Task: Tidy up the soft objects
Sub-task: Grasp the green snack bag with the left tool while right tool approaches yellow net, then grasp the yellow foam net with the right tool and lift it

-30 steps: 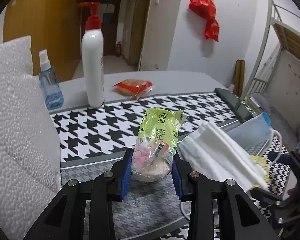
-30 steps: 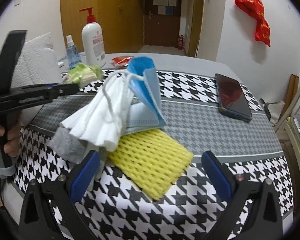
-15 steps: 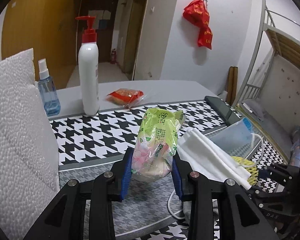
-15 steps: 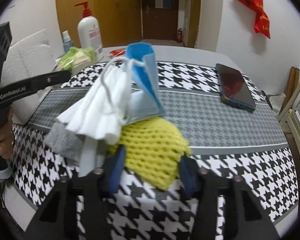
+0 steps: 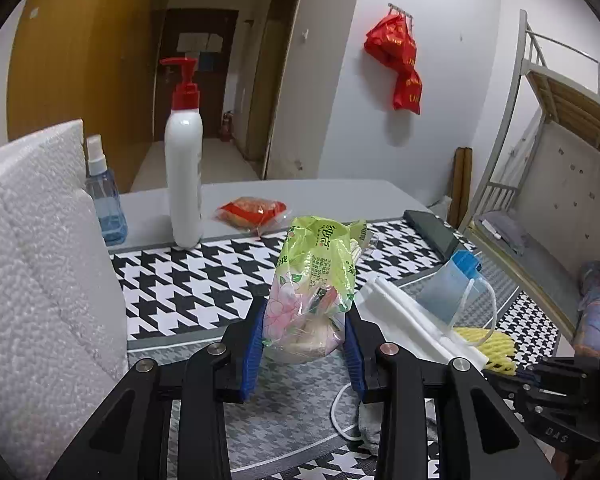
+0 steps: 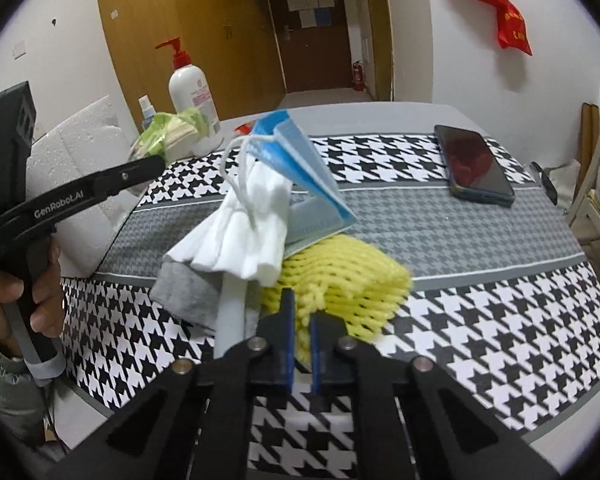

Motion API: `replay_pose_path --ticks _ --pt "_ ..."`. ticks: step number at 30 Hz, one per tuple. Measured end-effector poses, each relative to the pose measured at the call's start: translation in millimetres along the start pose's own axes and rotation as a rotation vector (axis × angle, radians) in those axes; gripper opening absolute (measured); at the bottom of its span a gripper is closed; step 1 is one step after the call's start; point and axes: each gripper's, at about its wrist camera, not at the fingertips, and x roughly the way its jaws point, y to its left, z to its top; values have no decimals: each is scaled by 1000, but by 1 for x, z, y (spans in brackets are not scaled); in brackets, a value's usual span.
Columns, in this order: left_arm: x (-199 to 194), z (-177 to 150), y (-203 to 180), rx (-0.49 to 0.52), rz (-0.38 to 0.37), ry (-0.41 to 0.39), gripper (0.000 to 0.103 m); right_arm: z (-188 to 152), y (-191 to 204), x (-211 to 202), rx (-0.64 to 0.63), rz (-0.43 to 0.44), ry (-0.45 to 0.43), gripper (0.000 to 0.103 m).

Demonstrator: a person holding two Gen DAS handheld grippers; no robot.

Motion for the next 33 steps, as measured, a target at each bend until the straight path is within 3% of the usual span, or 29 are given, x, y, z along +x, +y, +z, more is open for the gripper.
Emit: replay_pose_path --ticks 9,13,18,20,22,23,28,33 --pt "-7 2 1 -1 -5 -35 37 2 7 -33 44 -9 -96 9" --pt "-9 2 0 0 -5 -39 37 -1 9 -49 8 -104 -122 9" --pt "-10 1 1 -1 -4 -43 37 -7 13 -38 -109 -190 -77 10" --pt "-9 1 1 0 0 -41 37 -9 15 -27 -152 -211 -46 18" --pt "-9 1 1 2 3 -38 37 -10 19 -17 -203 -227 -19 49" --pt "-9 1 0 2 4 -38 37 -11 22 -13 -232 -228 -8 53" --pt "-8 2 1 4 6 -37 37 -8 29 4 -316 -237 13 53" --pt "-7 2 2 4 6 -32 37 -4 31 12 -411 -324 30 53"
